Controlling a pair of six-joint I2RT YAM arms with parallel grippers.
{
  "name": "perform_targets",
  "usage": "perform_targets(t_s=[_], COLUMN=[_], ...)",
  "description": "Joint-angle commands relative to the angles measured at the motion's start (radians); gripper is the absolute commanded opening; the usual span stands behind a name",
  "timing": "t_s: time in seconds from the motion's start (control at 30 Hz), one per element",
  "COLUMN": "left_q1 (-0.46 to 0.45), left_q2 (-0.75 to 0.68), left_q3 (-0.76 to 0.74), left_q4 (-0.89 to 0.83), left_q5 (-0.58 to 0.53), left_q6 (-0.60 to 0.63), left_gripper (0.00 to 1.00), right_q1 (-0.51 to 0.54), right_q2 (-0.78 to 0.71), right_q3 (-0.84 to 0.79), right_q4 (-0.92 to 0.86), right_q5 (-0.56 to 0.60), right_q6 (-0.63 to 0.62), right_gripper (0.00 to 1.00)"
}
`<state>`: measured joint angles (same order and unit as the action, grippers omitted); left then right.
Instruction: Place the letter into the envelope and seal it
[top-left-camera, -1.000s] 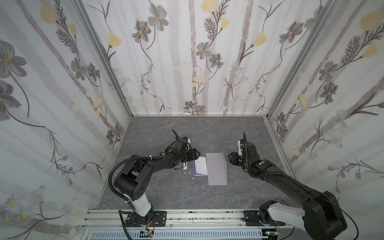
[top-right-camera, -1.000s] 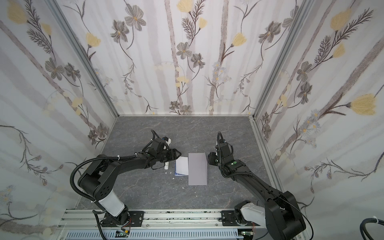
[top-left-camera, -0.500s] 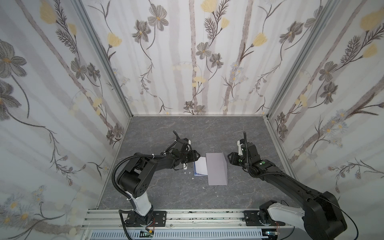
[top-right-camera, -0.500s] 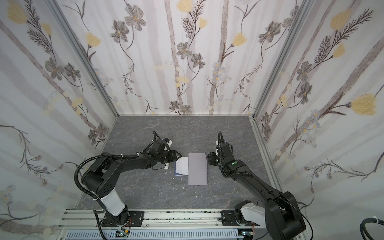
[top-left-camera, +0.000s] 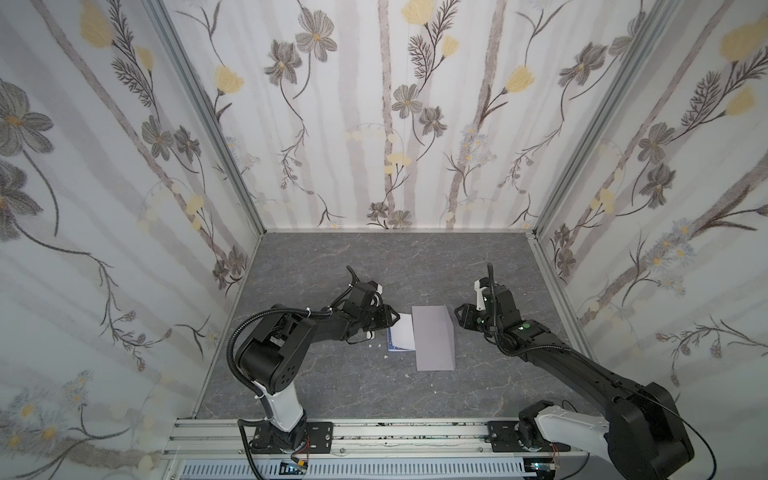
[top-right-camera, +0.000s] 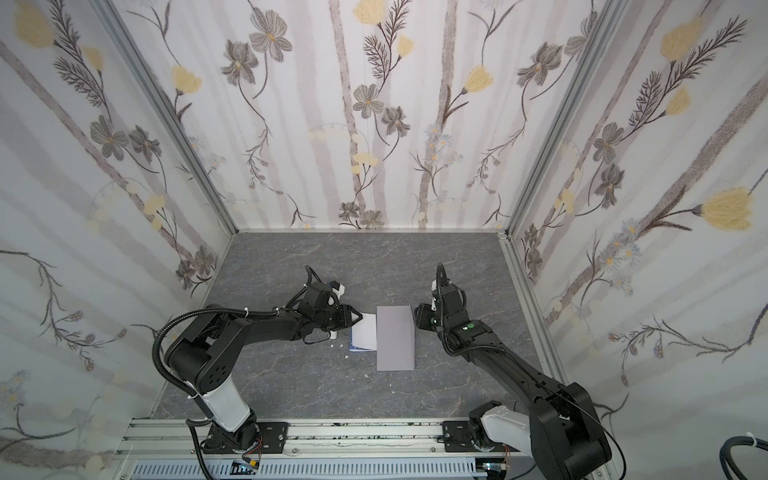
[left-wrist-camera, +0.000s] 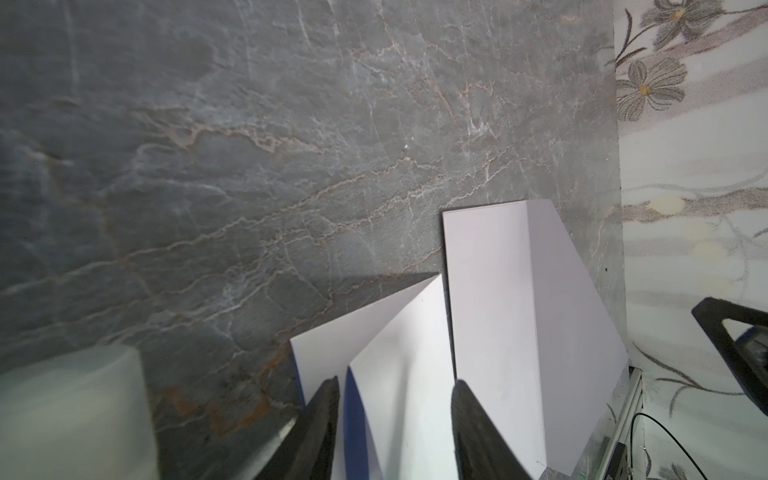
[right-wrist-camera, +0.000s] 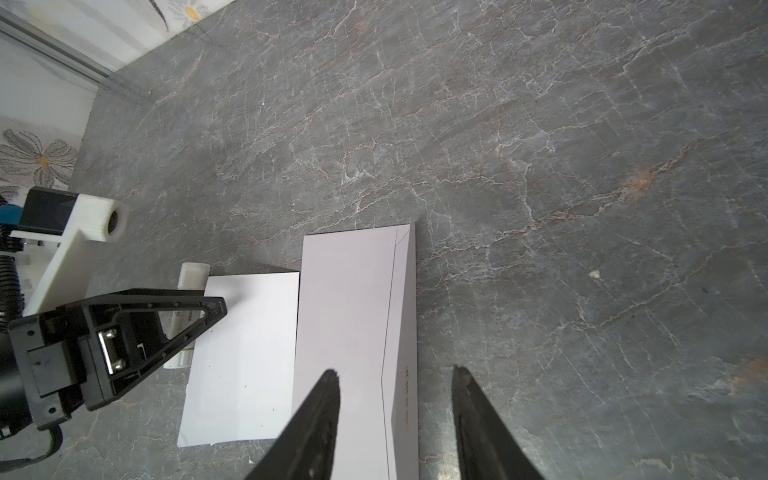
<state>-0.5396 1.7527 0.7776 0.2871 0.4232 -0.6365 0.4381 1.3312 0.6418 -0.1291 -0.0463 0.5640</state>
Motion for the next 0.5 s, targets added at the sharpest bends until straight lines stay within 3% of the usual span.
perform_targets(t_s=[0.0, 0.47], left_q1=[0.001, 0.001], left_q2=[0.006, 0.002], left_q3=[-0.003, -0.028], left_q4=[0.036, 0.060], left_q5=[0.020, 0.048], left_q6=[-0.012, -0.028], left_gripper=[0.43, 0.42], right_q1=[0.000, 0.000], right_q2=[0.005, 0.005], right_q3=[-0.001, -0.004], right_q4=[0.042, 0.048], right_q5=[-0.017, -0.023], right_q6=[0.003, 0.007], right_gripper=[0.46, 0.46])
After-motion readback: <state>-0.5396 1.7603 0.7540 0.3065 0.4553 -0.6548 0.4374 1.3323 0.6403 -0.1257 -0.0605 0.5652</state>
